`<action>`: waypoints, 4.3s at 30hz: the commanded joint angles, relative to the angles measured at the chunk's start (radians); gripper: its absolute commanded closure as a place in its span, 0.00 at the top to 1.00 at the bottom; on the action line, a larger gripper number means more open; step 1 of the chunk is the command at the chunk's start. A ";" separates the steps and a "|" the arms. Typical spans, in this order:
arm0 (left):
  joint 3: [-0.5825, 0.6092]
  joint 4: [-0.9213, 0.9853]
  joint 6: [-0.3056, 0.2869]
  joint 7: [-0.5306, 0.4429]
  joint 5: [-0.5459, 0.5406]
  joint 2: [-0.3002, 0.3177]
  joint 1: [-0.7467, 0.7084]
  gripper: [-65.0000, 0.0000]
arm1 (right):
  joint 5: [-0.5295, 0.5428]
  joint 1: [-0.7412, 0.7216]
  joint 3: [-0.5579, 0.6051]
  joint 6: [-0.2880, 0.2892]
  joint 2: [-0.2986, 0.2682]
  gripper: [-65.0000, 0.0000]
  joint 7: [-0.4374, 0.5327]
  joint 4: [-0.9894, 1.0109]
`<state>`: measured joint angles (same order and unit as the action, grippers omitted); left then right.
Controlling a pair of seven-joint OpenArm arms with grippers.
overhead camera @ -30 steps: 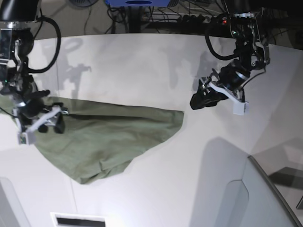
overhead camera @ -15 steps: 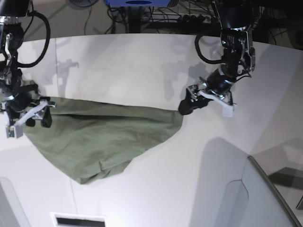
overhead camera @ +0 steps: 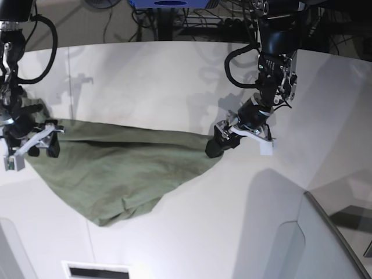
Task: Layout the t-shirt on the table in an organized manner, then fold the t-shirt properly
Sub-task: 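Lower the left gripper onto the shirt's other corner and grasp it, then lift the shirt with both grippers holding opposite corners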
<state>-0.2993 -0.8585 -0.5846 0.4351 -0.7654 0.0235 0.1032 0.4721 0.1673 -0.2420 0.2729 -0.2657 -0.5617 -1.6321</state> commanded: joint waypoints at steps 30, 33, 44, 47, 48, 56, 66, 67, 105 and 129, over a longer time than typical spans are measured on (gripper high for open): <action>0.004 0.167 0.038 -0.084 0.146 -0.093 0.135 0.00 | 0.014 -0.104 -0.552 0.004 0.059 0.52 0.016 0.217; 0.004 0.166 0.036 -0.081 0.146 -0.093 0.137 0.00 | 0.017 -0.128 -0.601 0.004 -0.001 0.62 0.016 0.376; 0.005 0.101 0.033 -0.072 0.146 -0.087 0.119 0.00 | 0.018 -0.196 -0.621 0.087 -0.102 0.74 0.025 0.692; 0.005 0.025 0.035 -0.028 0.146 -0.087 0.096 0.00 | 0.015 -0.197 -0.650 0.088 -0.097 0.74 0.044 0.722; 0.005 0.006 0.036 -0.015 0.146 -0.089 0.094 0.00 | 0.014 -0.197 -0.649 0.088 -0.097 0.74 0.067 0.732; 0.005 -0.011 0.036 -0.005 0.146 -0.087 0.091 0.00 | 0.012 -0.196 -0.652 0.095 -0.114 0.74 0.099 0.829; 0.005 -0.012 0.036 -0.005 0.146 -0.087 0.091 0.00 | 0.012 -0.194 -0.649 0.101 -0.106 0.74 0.131 0.867; 0.005 -0.014 0.036 -0.005 0.146 -0.087 0.092 0.00 | 0.012 -0.196 -0.649 0.118 -0.105 0.72 0.118 0.867; 0.210 -0.463 0.150 0.161 0.148 -0.078 0.057 0.00 | 0.015 -0.220 -0.587 0.207 -0.040 0.00 -0.268 0.148; 0.111 -0.862 0.150 0.433 0.140 0.034 0.250 0.00 | 0.015 -0.340 -0.477 0.205 -0.136 0.00 -0.272 -0.330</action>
<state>-0.1902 -1.6920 -0.4324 0.9039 -0.5972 0.0559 0.3168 0.4805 -0.1555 -0.7143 0.4831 -0.3759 -0.8642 -1.9434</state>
